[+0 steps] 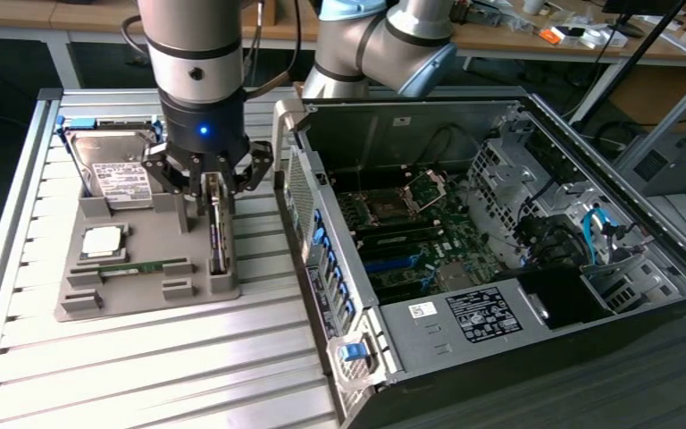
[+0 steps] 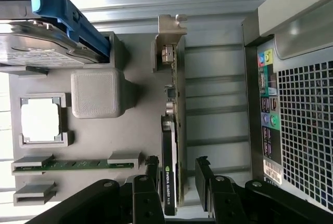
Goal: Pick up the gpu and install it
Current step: 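Pick up the gpu and move the gpu toward the slot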
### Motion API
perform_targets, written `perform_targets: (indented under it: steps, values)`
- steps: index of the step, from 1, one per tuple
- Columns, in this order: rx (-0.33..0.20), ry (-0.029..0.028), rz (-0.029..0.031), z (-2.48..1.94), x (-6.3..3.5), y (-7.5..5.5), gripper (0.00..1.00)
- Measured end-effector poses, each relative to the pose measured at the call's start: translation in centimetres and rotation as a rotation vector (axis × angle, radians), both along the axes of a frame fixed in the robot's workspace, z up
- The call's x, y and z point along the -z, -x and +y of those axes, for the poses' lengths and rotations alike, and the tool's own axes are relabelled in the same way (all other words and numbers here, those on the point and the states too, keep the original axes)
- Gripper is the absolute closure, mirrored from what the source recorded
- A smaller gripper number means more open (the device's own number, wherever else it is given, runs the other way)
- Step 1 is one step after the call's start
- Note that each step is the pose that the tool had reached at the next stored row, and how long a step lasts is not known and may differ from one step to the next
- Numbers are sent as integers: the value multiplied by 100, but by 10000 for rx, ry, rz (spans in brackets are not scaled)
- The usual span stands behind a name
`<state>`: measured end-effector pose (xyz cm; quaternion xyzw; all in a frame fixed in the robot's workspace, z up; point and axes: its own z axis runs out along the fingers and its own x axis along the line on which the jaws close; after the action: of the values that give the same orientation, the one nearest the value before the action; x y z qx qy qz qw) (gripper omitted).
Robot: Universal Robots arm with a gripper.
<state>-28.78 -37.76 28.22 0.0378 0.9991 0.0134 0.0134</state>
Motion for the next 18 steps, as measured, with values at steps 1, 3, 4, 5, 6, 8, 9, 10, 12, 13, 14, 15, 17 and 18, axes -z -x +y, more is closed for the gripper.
perform_targets:
  steps: [1, 3, 4, 5, 6, 8, 9, 10, 12, 13, 14, 15, 17, 18]
  values:
    - [0, 0, 0, 7, 7, 0, 58]
    - [0, 0, 0, 18, 20, 0, 58]
    - [0, 0, 0, 25, 27, 0, 58]
    - [0, 0, 0, 31, 33, 0, 58]
    - [0, 0, 0, 36, 40, 0, 58]
    - [0, 0, 0, 48, 54, 0, 58]
    - [0, 1, 2, 55, 61, 0, 58]
    - [0, 2, 2, 76, 76, 0, 58]
    - [-1, 1, 1, 97, 91, 0, 58]
    - [-1, 1, 0, 110, 101, 0, 58]
    - [0, 0, -1, 119, 108, 0, 58]
    - [0, -1, -1, 130, 121, 0, 58]
    - [0, 0, 0, 141, 135, 0, 58]
    - [0, 1, 2, 147, 143, 0, 58]
